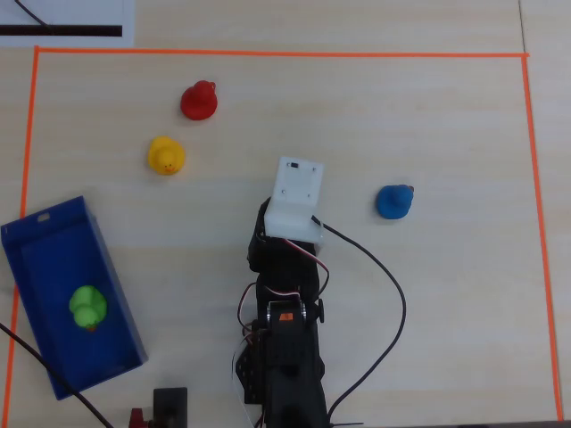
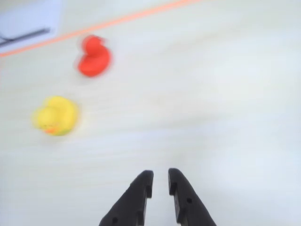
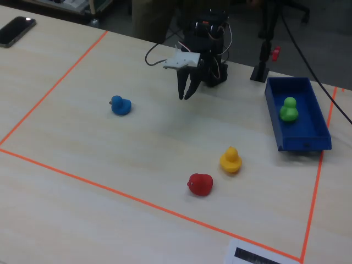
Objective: Grasp green duck and put it into box.
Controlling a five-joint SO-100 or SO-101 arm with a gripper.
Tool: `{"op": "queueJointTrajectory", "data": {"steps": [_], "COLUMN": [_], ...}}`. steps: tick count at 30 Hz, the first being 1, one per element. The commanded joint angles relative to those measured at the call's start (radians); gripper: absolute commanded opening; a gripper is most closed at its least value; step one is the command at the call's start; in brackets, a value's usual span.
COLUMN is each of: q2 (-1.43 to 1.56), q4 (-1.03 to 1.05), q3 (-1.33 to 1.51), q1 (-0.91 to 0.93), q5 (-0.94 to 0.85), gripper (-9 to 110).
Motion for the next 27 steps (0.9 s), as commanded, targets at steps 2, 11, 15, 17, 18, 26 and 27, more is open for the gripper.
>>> {"op": "queueJointTrajectory", "data": {"steps": [2, 11, 15, 17, 18, 26, 27], "q2": [0.044, 0.046, 0.046, 0.046, 0.046, 0.046, 0.046], "q4": [0.041, 0.477, 0.479, 0.479, 0.479, 0.479, 0.479], "q3": [0.146, 0.146, 0.147, 0.147, 0.147, 0.147, 0.147], "q1": [0.029, 0.003, 0.012, 0.012, 0.012, 0.012, 0.012], "q5": [-0.063, -0.178, -0.175, -0.175, -0.175, -0.175, -0.175], "gripper": [0, 0, 1, 2, 2, 2, 2]}}
